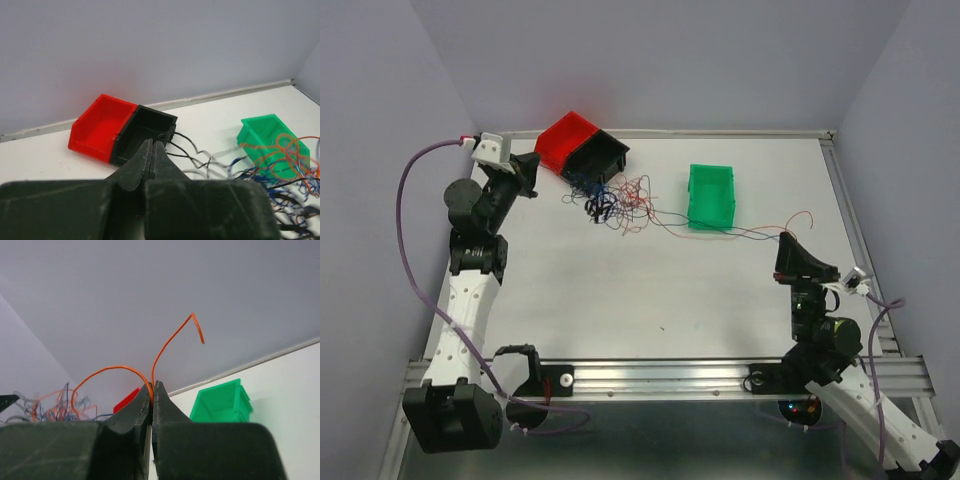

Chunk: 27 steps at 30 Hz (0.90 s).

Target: Untangle the cables

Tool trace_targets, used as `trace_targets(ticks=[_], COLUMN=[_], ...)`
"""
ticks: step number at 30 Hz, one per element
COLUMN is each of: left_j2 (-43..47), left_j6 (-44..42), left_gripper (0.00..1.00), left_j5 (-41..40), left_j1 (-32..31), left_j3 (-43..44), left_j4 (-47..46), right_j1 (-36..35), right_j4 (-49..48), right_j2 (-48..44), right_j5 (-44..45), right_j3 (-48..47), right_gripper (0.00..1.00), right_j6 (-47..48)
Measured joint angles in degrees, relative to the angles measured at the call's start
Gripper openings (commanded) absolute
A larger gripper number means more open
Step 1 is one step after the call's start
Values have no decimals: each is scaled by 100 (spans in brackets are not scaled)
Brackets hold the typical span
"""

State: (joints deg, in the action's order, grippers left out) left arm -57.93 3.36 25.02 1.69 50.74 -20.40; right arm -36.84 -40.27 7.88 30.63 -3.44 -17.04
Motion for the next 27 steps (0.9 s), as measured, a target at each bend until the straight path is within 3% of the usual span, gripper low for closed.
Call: trace_targets(ticks=[4, 8, 13, 15, 17, 22, 27], left_j2=[398, 577, 634, 643, 680, 811, 846], left_j6=[-4, -52, -55, -72, -96, -155, -313], left_gripper=[0, 0, 0, 0, 0, 0, 0], left_j5=[48, 223, 1067, 1272, 1353, 1897, 2592], left_j1=[70, 68, 26, -35, -76, -111, -605], left_j3=[-149, -256, -354, -354, -365, -426, -426], left_j4=[-297, -439, -588, -636, -660, -728, -734], right_j1=[9, 9, 11, 9, 9, 9, -7], right_j4=[743, 1204, 1443, 1464, 1506, 1335, 640], right_j2=[-367, 372, 1794, 2439, 2975, 3926, 5064], right_j5=[9, -389, -1460, -2129, -2549, -3694, -4520], right_j3=[0, -2, -127, -323, -581, -1075, -1285], right_gripper=[1, 23, 45, 64, 70, 74, 77], right_j6=[13, 79, 197, 273, 321, 439, 592])
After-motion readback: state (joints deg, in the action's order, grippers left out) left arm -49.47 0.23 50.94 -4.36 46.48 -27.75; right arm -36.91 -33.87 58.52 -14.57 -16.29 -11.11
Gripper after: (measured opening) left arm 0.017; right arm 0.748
